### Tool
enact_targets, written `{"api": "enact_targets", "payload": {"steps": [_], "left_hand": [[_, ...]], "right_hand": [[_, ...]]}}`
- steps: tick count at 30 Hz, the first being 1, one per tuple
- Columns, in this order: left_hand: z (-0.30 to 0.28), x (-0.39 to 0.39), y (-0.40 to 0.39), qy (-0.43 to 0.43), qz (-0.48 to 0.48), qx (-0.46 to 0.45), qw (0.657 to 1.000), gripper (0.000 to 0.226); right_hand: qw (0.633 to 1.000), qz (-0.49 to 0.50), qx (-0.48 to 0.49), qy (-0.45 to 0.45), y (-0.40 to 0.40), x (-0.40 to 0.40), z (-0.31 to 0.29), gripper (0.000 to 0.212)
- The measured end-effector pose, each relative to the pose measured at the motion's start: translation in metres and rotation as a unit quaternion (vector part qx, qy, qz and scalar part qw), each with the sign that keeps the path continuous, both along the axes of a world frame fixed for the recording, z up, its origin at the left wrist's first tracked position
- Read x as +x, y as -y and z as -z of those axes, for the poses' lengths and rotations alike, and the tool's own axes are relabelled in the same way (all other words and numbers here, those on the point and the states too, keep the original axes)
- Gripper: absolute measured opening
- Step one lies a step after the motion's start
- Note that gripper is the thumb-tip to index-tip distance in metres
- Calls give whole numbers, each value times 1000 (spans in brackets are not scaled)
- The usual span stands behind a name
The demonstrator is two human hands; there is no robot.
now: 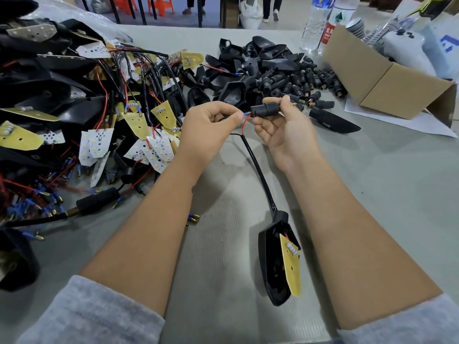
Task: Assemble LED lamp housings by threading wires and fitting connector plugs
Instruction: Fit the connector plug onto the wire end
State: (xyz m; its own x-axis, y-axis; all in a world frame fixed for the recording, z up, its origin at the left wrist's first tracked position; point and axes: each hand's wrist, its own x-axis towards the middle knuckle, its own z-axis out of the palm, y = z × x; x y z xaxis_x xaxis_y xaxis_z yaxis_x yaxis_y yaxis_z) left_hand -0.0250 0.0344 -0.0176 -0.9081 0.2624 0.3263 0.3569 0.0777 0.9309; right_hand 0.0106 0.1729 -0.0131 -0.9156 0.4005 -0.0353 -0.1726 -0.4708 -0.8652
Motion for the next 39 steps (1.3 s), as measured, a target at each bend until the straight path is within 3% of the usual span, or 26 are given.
{"api": "enact_targets", "payload": {"steps": [17,23,28,33,39], "left_hand": [[2,-2,3,3,-9,-6,1000,12],[0,-2,2,4,-14,-3,1000,15],[-1,-6,2,54,-42,22,997,17],[0,-6,2,38,-59,19,997,15],[2,-3,0,19,-28,9,999,14]], "right_hand": [[997,-53,62,-19,2,2,2,33],[997,-71,31,-22,2,2,1,35],[998,-59,-3,-20,1,0,1,37],[998,-53,-6,-23,5,0,-1,12],[997,-66,41,-29,10,1,2,21]]}}
